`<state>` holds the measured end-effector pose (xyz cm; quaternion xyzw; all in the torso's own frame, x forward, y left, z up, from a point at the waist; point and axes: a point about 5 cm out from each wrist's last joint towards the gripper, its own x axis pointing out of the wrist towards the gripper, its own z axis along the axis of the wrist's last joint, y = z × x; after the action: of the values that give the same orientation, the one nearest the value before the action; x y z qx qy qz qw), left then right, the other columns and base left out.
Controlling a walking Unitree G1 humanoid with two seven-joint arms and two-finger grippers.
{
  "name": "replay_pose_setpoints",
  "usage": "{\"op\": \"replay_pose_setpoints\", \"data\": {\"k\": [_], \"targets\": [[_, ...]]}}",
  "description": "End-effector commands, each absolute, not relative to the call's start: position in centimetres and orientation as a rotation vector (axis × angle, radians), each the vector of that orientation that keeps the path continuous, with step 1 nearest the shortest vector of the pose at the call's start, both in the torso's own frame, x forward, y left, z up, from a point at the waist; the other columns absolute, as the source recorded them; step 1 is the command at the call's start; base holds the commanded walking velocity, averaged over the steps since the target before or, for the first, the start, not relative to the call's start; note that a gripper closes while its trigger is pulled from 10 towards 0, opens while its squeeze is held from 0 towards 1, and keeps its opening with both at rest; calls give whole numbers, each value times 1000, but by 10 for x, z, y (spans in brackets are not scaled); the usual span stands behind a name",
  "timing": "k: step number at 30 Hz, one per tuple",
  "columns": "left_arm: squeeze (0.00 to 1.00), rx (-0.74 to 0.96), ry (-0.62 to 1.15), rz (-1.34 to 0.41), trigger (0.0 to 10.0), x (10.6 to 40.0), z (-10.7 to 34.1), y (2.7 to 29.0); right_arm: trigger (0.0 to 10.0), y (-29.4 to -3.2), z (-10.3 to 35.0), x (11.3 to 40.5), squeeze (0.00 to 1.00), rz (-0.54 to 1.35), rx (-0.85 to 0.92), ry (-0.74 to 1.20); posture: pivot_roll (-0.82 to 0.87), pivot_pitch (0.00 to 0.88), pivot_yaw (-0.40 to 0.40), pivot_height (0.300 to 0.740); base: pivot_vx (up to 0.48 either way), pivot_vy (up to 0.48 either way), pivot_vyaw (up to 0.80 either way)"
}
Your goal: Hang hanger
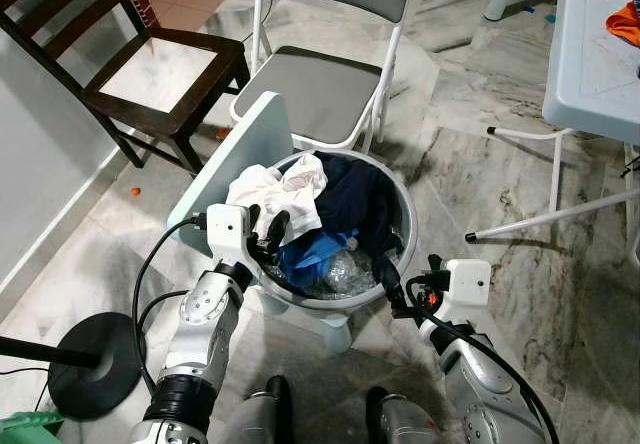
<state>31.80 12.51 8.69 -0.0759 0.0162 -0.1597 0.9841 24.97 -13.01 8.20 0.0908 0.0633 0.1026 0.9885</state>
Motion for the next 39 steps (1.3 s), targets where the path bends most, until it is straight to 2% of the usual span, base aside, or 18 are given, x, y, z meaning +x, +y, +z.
{"op": "replay_pose_setpoints", "data": {"k": [1, 2, 3, 5, 6, 22, 39], "targets": [[1000, -141, 78, -295, 10000, 316, 78, 131, 10000, -128, 84, 246, 0, 213, 182, 118, -121, 285, 72, 740, 0, 0, 0], [1000, -133, 99, -294, 10000, 317, 75, 130, 10000, -128, 85, 247, 0, 214, 182, 118, -121, 286, 72, 740, 0, 0, 0], [1000, -128, 125, -297, 4471, 318, 72, 128, 10000, -127, 85, 247, 0, 216, 181, 117, -120, 286, 72, 740, 0, 0, 0], [1000, -129, 131, -301, 4471, 319, 70, 128, 10000, -127, 85, 247, 0, 216, 181, 118, -120, 286, 72, 740, 0, 0, 0], [0, -141, 137, -313, 0, 319, 69, 126, 10000, -127, 85, 247, 0, 217, 181, 118, -120, 286, 72, 740, 0, 0, 0], [0, -210, 136, -353, 0, 324, 70, 120, 10000, -127, 84, 247, 0, 215, 184, 120, -126, 286, 75, 740, 0, 0, 0], [0, -130, 35, -293, 0, 324, 81, 131, 10000, -127, 83, 247, 0, 223, 179, 125, -113, 281, 65, 740, 0, 0, 0]]}}
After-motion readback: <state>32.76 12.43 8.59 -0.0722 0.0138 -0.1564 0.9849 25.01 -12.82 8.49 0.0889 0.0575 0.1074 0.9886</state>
